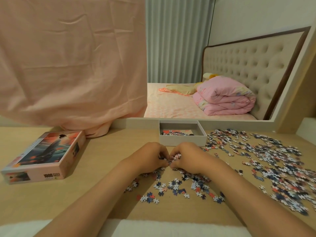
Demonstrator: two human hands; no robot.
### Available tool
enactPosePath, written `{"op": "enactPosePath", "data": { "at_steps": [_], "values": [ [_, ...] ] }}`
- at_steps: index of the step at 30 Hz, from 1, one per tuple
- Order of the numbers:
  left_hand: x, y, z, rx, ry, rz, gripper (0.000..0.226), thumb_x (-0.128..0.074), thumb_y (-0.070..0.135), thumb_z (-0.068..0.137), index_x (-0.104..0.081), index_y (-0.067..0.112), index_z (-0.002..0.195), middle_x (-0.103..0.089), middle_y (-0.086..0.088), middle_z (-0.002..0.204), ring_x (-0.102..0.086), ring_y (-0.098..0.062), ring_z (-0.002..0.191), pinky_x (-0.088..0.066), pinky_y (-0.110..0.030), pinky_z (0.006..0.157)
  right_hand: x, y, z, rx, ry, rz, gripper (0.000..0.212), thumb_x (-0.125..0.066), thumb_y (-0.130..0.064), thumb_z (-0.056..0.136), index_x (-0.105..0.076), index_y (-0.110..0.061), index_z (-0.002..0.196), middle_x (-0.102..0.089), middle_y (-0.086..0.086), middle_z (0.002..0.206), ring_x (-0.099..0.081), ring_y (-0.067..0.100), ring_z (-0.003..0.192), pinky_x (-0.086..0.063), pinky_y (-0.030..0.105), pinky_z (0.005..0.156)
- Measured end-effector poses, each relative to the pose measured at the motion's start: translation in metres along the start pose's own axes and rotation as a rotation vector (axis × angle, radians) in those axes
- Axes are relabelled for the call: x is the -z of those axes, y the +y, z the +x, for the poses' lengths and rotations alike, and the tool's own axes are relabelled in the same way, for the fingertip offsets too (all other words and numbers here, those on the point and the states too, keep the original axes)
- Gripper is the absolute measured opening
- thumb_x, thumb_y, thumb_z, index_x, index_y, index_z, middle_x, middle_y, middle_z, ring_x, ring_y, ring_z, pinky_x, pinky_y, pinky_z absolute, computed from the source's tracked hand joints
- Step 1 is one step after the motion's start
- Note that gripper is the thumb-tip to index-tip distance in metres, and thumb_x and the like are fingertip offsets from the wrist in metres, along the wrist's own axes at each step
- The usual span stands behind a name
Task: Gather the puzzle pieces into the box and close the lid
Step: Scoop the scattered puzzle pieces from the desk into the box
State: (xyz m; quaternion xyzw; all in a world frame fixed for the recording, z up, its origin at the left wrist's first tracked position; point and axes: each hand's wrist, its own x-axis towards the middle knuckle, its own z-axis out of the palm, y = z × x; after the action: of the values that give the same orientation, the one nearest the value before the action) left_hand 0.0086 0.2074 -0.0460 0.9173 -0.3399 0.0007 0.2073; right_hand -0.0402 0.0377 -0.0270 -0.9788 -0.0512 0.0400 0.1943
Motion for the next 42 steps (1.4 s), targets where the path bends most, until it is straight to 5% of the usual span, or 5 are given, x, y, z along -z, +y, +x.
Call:
{"op": "enactPosePath", "data": {
  "at_steps": [4, 11, 22, 30, 42],
  "values": [
    [-0.001, -0.003, 0.002, 0.024, 0.039, -0.075, 0.017, -0.076, 0.024, 0.083, -0.075, 0.022, 0.100, -0.071, 0.006, 0.096, -0.062, -0.007, 0.084, -0.050, -0.021, 0.076, -0.002, 0.001, 0.003, -0.015, 0.017, 0.048, 0.039, -0.079, -0.036, 0.082, -0.071, -0.026, 0.119, -0.069, -0.002, 0.118, -0.064, 0.017, 0.102, -0.052, 0.031, 0.088],
    [0.002, -0.010, 0.010, 0.053, 0.084, -0.214, 0.008, -0.080, 0.026, 0.080, -0.077, 0.025, 0.088, -0.072, 0.006, 0.083, -0.066, -0.011, 0.078, -0.054, -0.027, 0.073, 0.005, 0.010, 0.010, -0.050, 0.051, 0.264, 0.023, -0.082, -0.016, 0.080, -0.077, -0.019, 0.103, -0.068, -0.006, 0.074, -0.069, 0.012, 0.060, -0.056, 0.024, 0.059],
    [0.037, -0.009, 0.075, 0.053, 0.282, -0.314, 0.004, -0.074, 0.017, 0.086, -0.072, 0.020, 0.085, -0.071, -0.011, 0.077, -0.067, -0.029, 0.073, -0.057, -0.045, 0.074, 0.063, 0.026, 0.050, -0.009, 0.302, 0.390, 0.020, -0.085, -0.013, 0.075, -0.079, -0.013, 0.094, -0.075, 0.002, 0.075, -0.073, 0.020, 0.066, -0.062, 0.034, 0.071],
    [0.025, -0.013, 0.095, -0.066, 0.148, -0.141, 0.024, -0.074, 0.019, 0.087, -0.074, 0.020, 0.110, -0.071, 0.007, 0.100, -0.062, -0.008, 0.086, -0.048, -0.020, 0.077, 0.052, 0.042, 0.079, 0.017, 0.210, 0.176, 0.030, -0.077, -0.016, 0.085, -0.075, -0.021, 0.115, -0.072, 0.000, 0.114, -0.065, 0.015, 0.103, -0.052, 0.033, 0.091],
    [0.030, -0.027, 0.029, -0.034, 0.333, -0.126, 0.007, -0.071, 0.026, 0.088, -0.074, 0.031, 0.092, -0.061, 0.016, 0.090, -0.057, 0.000, 0.077, -0.038, -0.011, 0.068, 0.046, -0.001, 0.032, 0.171, 0.224, 0.135, 0.012, -0.070, -0.023, 0.091, -0.078, -0.027, 0.099, -0.072, -0.012, 0.096, -0.060, -0.001, 0.080, -0.048, 0.020, 0.072]
  ]
}}
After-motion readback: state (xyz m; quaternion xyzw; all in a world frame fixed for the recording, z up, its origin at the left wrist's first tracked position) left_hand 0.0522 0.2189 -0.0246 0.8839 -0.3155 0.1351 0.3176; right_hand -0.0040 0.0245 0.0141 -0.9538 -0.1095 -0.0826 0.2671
